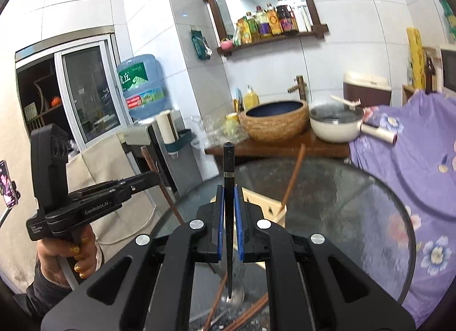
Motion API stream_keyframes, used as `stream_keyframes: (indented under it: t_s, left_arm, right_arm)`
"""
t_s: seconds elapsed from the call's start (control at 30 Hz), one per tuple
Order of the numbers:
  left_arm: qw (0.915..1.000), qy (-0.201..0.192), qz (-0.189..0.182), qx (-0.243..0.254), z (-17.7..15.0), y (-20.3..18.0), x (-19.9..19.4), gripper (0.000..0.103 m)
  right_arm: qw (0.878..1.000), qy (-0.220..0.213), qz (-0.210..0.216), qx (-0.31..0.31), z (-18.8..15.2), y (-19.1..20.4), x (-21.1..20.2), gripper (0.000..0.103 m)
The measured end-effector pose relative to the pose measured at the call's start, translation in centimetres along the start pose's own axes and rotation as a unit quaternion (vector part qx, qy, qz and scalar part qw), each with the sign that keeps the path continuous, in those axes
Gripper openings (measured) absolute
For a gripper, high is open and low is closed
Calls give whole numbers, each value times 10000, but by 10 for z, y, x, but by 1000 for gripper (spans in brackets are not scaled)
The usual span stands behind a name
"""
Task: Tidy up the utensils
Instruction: 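Lower the black chopstick into the holder with right tool while left tool inserts the wooden one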
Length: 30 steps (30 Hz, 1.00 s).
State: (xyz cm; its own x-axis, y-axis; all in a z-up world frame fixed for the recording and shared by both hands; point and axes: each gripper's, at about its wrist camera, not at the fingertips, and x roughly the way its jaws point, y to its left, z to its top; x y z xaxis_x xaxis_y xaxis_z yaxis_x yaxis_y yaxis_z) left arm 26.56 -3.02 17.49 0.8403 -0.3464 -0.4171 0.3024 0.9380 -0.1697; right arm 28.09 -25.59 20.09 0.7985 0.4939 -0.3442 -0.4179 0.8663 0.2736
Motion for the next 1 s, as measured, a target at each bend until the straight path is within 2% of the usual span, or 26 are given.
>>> stream_keyframes:
  t_s: [0.1,0.23,0.37,0.5,0.6,0.73,1.0]
  left_arm:
    - [9997,-200,10,-146,30,0,0,7]
    - [9979,-541,205,-274,63,1,3,7]
    - [9957,-744,469,-291,75,2,14,7]
    - [9943,-733,670,-393,67,7,39,7]
    - [9940,-636,801,-399,53,9,56,7]
    - [9942,-464,852,-463,29,14,75,7]
    - [9958,-130,776,-477,1,21,95,7]
  right_arm:
    - [9998,-138,-93,-67,23,7,6,8]
    - [9981,-484,-311,-221,52,18,12,8]
    - [9946,-779,-575,-369,68,23,24,8]
    - [9894,-977,-938,-515,67,22,42,8]
    - [9886,-888,-1104,-515,54,15,62,8]
    - [9903,-685,-1154,-353,29,1,83,8]
    - [9925,-393,-1150,146,-1,-26,105,8]
